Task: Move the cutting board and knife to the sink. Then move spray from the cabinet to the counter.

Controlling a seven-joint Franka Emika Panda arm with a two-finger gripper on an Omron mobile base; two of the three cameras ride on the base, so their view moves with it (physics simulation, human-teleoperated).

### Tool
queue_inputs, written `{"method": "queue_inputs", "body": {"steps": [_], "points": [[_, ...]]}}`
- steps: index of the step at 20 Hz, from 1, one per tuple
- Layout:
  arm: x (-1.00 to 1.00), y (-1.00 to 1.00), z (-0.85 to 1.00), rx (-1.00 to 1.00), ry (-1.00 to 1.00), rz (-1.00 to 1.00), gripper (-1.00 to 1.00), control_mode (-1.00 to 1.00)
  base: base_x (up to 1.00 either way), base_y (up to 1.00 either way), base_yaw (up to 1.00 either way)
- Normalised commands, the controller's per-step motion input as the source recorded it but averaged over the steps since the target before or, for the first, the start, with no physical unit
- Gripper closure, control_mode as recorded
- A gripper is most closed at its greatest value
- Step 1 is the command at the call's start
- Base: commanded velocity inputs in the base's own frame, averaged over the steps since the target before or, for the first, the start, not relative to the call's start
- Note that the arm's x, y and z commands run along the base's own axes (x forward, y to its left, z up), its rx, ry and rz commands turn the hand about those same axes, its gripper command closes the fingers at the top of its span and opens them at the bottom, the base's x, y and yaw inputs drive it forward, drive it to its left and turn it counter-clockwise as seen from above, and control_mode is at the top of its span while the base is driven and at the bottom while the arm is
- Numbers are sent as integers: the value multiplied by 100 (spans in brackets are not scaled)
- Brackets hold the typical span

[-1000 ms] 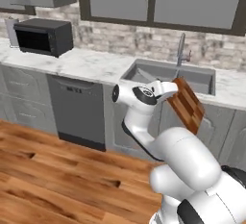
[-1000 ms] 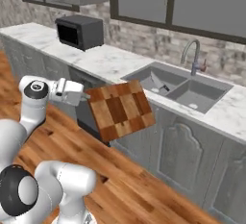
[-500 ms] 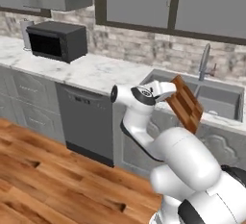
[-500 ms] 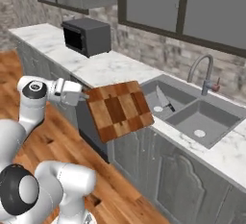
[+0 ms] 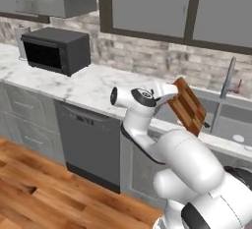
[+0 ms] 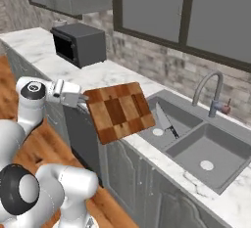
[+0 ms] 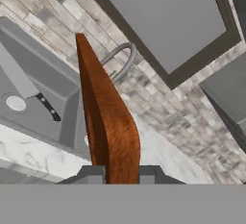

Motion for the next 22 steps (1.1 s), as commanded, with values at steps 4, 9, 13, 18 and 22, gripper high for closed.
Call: {"method": "queue_inputs", "body": {"steps": [4, 9, 13, 18, 22], "points": [[0, 0, 0, 0, 0, 0, 100, 100, 79, 15, -12], [0, 0, 0, 0, 0, 0, 100, 100, 65, 2, -18], [0, 0, 0, 0, 0, 0, 100, 100, 47, 0, -30], [0, 0, 0, 0, 0, 0, 100, 100, 45, 3, -35], [0, 0, 0, 0, 0, 0, 100, 100, 49, 28, -34]]}}
